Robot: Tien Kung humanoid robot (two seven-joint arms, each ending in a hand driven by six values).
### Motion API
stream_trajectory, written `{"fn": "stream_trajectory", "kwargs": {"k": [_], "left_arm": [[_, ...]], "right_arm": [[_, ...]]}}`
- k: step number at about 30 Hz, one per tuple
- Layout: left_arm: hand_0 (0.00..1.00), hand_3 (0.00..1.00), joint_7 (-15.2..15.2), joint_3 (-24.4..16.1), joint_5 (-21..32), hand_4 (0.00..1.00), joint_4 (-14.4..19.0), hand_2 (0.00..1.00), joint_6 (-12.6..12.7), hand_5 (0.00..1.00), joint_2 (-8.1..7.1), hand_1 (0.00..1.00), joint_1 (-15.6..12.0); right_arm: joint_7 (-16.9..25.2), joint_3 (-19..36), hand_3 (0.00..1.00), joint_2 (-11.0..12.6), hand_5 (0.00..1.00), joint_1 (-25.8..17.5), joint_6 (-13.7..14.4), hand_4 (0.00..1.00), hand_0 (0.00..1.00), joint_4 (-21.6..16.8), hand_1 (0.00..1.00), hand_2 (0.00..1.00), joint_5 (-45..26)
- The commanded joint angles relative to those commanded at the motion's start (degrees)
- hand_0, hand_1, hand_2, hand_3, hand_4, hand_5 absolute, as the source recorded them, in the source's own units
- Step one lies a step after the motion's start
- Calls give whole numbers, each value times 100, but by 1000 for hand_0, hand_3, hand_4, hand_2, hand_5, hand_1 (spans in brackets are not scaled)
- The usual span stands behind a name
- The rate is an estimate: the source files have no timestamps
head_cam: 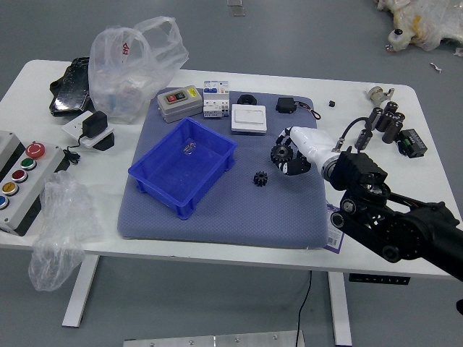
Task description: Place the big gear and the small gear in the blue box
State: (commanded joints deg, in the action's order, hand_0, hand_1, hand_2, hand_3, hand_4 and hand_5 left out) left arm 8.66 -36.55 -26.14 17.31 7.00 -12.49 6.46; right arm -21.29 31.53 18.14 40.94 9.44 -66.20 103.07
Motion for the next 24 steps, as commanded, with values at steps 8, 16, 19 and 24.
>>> {"fn": "stream_trajectory", "kwargs": {"k": [8,16,19,24], "left_arm": [[612,651,17,-24,-26,731,3,555,-2,386,4,572,-10],[612,651,27,-40,-40,731,7,555,4,385,-4,571,-8],[611,651,27,-38,-33,731,7,556,6,386,0,570,-6],[611,652,33,-44,-30,731,8,556,9,386,-2,572,-10]], "right_arm": [[-25,160,549,46,21,144,-14,570,254,-307,378,434,82],[-34,342,549,117,28,253,4,572,252,-360,377,433,176],[-10,348,555,121,41,227,55,583,242,-334,375,421,164],[11,325,554,110,54,191,109,593,241,-350,370,414,159]]}}
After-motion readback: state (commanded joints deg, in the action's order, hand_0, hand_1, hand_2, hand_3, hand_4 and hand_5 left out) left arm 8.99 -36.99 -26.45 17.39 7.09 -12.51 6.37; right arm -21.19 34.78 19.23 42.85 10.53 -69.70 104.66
